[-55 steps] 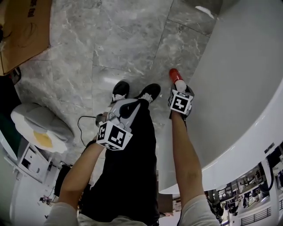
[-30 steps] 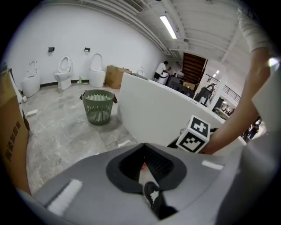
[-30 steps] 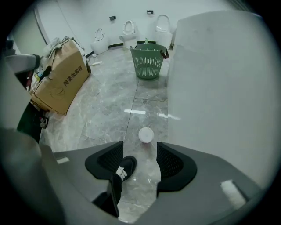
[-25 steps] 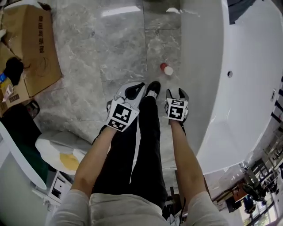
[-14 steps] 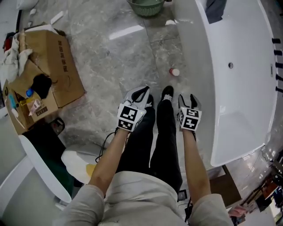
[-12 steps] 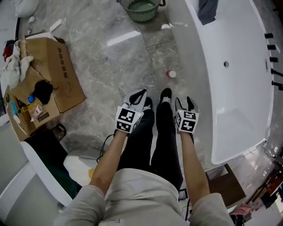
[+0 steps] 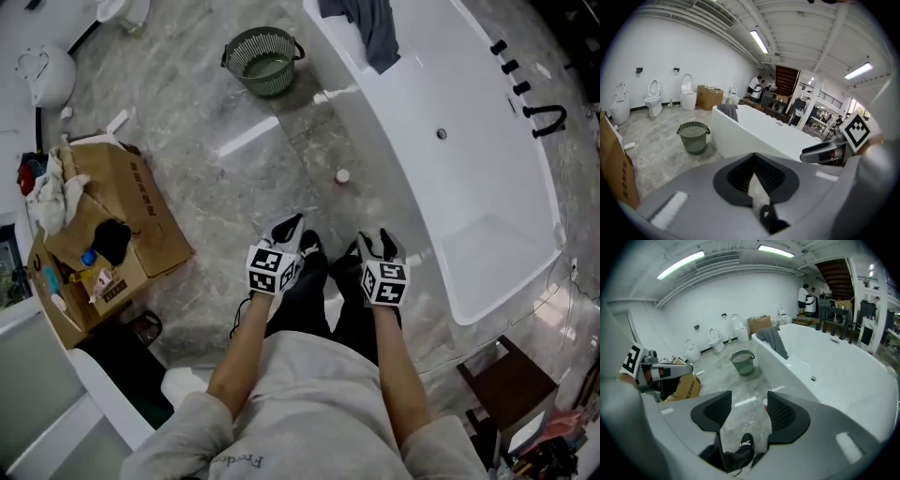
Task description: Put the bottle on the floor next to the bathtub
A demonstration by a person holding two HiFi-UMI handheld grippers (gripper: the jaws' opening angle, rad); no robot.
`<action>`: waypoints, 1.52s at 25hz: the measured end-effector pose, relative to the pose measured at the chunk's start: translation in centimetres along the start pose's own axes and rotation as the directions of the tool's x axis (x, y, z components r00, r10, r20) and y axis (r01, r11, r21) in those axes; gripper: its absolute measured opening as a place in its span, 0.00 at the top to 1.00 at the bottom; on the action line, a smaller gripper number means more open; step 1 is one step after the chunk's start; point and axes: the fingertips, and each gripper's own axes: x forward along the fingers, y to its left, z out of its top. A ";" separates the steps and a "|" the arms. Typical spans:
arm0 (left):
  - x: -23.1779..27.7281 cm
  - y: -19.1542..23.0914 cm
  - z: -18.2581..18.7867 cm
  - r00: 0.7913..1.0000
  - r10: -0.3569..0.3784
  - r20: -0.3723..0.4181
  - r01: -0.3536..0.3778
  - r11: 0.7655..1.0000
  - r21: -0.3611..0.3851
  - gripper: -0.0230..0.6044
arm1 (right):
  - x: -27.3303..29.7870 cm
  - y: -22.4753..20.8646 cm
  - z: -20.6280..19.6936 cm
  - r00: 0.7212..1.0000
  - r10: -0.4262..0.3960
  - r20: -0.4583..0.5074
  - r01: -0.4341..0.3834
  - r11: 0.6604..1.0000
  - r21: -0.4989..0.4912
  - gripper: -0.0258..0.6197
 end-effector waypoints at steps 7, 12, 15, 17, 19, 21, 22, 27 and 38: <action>-3.6 -5.8 3.1 0.999 -0.008 0.038 0.007 1.000 0.029 0.87 | -8.1 0.6 -0.1 0.992 0.098 0.084 -0.098 0.995 -0.005 0.59; -5.2 -10.9 4.0 0.998 0.003 0.063 -0.006 0.999 0.047 0.87 | -13.7 0.2 -1.4 0.979 0.182 0.090 -0.176 0.982 -0.071 0.59; -6.6 -13.6 3.4 0.996 0.016 0.092 -0.018 1.000 0.024 0.87 | -16.8 -0.6 -1.8 0.972 0.199 0.123 -0.195 0.980 -0.048 0.59; -7.1 -15.5 2.7 0.996 -0.003 0.090 0.000 0.999 0.041 0.87 | -18.1 -1.4 -1.8 0.970 0.197 0.143 -0.192 0.980 -0.047 0.59; -7.7 -16.9 2.4 0.996 -0.021 0.089 0.015 0.998 0.069 0.87 | -18.6 -2.0 -1.8 0.968 0.196 0.157 -0.190 0.980 -0.053 0.59; -8.2 -17.9 2.3 0.994 -0.027 0.102 0.019 0.997 0.075 0.87 | -19.1 -2.4 -1.6 0.966 0.198 0.169 -0.189 0.980 -0.067 0.59; -8.4 -18.2 2.3 0.993 -0.026 0.111 0.017 0.997 0.074 0.87 | -19.3 -2.6 -1.4 0.964 0.200 0.174 -0.189 0.979 -0.079 0.59; -8.4 -19.4 2.1 0.990 -0.013 0.138 0.005 0.998 0.060 0.87 | -20.7 -3.5 -1.2 0.962 0.200 0.186 -0.178 0.976 -0.127 0.62; -9.1 -20.8 0.2 0.991 -0.042 0.130 0.033 0.997 0.070 0.87 | -22.6 -4.5 -3.0 0.957 0.146 0.252 -0.134 0.989 -0.063 0.86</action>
